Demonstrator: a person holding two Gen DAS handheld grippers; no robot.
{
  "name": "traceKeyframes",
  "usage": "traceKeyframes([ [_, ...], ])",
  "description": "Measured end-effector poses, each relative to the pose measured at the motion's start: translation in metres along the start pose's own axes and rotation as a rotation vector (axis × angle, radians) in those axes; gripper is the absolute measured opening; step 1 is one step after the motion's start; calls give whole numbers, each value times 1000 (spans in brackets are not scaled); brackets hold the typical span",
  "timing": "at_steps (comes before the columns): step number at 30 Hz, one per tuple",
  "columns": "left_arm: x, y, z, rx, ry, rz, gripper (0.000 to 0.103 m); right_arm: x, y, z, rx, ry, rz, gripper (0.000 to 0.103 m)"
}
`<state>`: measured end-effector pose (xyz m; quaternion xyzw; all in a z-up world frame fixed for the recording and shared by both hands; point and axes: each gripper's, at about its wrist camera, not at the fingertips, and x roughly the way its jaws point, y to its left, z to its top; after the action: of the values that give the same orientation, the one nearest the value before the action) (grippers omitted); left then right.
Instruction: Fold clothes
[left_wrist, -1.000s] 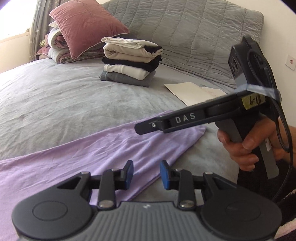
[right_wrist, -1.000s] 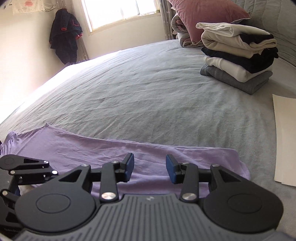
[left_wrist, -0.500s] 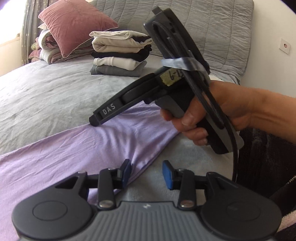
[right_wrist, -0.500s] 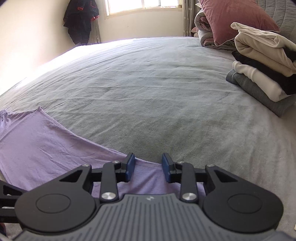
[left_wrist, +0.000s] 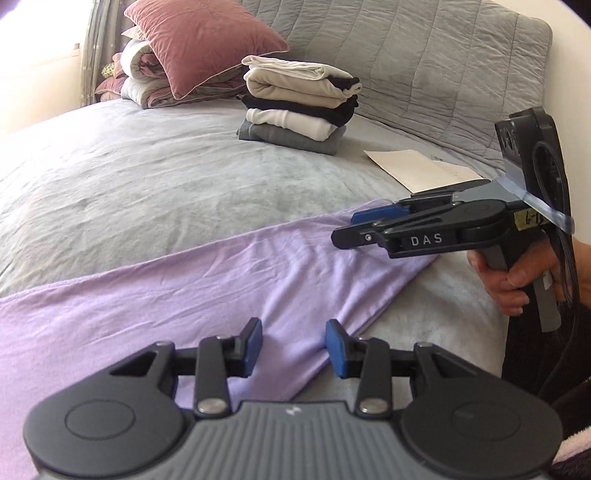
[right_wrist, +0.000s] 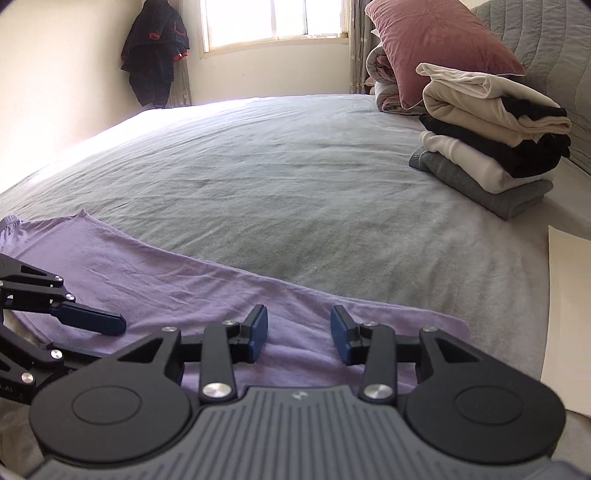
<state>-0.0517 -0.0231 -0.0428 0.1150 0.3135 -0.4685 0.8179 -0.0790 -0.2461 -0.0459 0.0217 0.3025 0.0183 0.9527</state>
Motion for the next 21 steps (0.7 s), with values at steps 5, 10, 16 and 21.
traceKeyframes([
  [5,-28,15,-5,-10,-36,59,40,-23,-6,-9,45,-33,-38,45],
  [10,-59,61,-18,-90,-58,215,40,-49,-11,-17,123,-75,-68,58],
  [16,-82,106,-45,-193,-32,401,40,-71,-19,-36,237,-53,-111,59],
  [21,-105,109,-60,-236,-54,491,45,-78,-24,-48,333,-16,-124,59],
])
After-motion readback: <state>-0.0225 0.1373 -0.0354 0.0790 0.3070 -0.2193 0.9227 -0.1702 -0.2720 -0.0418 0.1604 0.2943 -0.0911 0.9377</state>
